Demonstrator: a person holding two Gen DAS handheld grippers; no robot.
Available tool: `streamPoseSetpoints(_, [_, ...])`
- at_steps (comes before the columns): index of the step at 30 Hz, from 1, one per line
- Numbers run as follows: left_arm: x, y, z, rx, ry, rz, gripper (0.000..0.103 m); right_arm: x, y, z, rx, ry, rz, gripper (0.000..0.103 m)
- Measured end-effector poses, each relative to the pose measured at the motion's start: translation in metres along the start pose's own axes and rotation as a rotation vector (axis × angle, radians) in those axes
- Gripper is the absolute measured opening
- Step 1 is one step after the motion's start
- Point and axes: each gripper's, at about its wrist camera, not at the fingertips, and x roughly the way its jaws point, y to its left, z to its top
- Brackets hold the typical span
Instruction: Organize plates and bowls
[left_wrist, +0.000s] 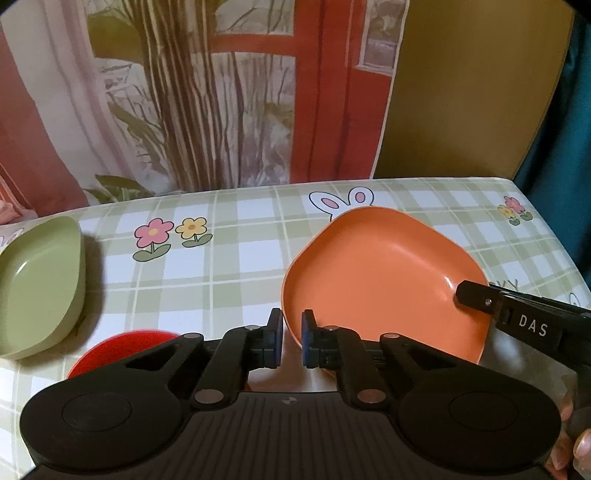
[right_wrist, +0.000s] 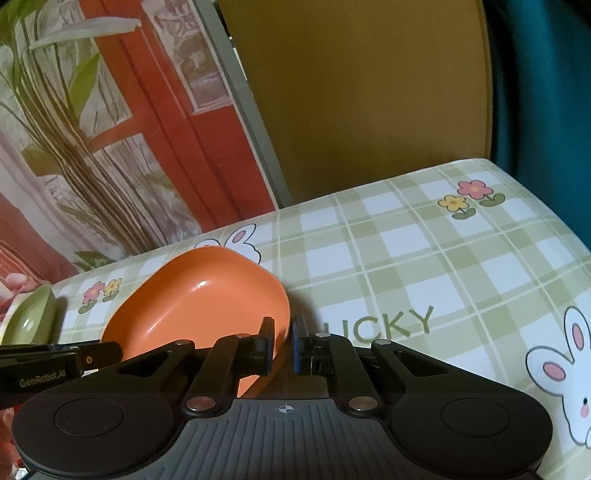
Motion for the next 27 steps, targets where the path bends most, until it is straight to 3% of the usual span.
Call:
streamPoseSetpoints(14, [-0.072,-0.002,-0.014,0.02,-0.065,-0.008,0.011,-0.064,0.012,-0.007,0.068,-0.047,0.007,0.008])
streamPoseSetpoints(27, [-0.154,0.03,-0.036,0.007,-0.159,0.021,0.011,-0.137,0.063,-0.016,0.046,-0.113,0.057,0.008])
